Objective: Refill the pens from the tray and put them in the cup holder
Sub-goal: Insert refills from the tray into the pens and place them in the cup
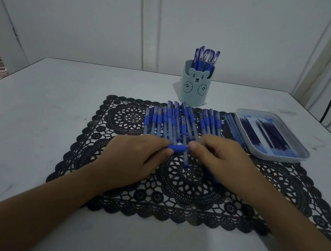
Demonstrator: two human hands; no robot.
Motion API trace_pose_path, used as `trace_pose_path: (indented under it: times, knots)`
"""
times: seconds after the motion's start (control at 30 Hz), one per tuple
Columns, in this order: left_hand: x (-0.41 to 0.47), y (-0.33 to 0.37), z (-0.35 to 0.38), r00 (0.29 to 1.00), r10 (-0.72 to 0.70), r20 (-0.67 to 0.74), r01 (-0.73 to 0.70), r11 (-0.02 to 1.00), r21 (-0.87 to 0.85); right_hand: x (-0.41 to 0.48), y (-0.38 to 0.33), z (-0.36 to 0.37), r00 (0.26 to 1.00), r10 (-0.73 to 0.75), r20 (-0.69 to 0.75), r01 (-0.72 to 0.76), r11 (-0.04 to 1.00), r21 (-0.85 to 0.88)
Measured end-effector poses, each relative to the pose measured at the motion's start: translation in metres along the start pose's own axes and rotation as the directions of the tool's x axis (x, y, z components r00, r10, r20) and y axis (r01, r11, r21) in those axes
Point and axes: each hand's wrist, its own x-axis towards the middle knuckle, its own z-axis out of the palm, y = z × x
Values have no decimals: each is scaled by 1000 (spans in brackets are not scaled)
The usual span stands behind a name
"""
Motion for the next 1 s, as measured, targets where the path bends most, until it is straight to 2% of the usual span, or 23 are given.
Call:
trace_pose_path:
  times: [0.33, 0.6, 0.8, 0.87, 1.0]
  knots:
    - [1, -2, -2, 997, -73, -18, 74, 997, 25, 1, 2, -1, 999, 37, -5, -37, 998, 43]
    - [1, -2, 0, 999, -43, -8, 43, 999, 30, 3, 2, 0, 997, 60, -41, -58, 997, 54]
    - [0, -12, 6, 990, -128, -52, 126, 991, -48, 7, 10, -10, 979, 107, -172, -82, 986, 147]
    - [0, -13, 7, 986, -152, -67, 148, 987, -60, 7, 13, -15, 984, 110, -141, -104, 993, 52]
    - [0, -14, 7, 981, -176, -76, 171, 983, -74, 3, 10, -15, 995, 60, 80, -35, 958, -283]
